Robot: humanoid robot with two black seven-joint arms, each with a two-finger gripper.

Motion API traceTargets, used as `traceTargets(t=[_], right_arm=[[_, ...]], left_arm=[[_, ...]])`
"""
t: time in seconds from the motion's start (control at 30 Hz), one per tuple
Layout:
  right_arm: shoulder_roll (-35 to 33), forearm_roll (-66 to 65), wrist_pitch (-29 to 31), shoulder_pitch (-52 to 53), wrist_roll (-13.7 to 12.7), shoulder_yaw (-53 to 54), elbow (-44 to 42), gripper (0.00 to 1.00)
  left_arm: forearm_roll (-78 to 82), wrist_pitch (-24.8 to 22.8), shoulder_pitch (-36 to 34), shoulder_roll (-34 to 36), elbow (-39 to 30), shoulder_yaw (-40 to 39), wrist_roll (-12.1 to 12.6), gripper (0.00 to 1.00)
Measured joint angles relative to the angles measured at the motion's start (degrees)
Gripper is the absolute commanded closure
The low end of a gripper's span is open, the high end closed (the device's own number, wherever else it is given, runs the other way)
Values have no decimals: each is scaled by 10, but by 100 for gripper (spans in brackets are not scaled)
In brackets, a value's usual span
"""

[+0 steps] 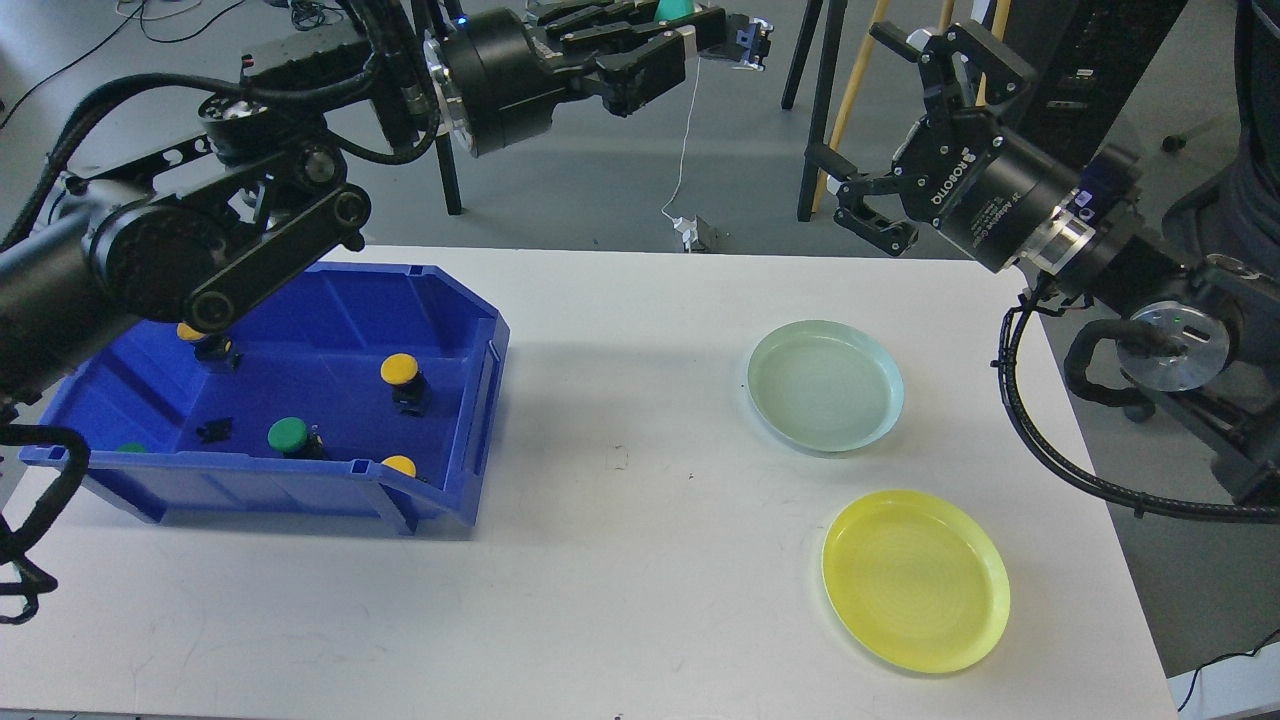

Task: Pass button and place on color plate
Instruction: 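Lift the green button up and toward the right gripper, then grasp the green button with the right gripper from the left gripper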

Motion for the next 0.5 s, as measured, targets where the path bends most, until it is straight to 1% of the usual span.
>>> traceTargets(t=[0.23, 0.5], right_arm=[[5, 3, 0, 6, 1, 11, 1, 1], [14, 5, 0, 14, 1, 15, 2, 1]], left_arm=[[34, 27, -1, -24, 0, 1, 0, 74], [61, 34, 1, -49, 2, 1, 3, 74]])
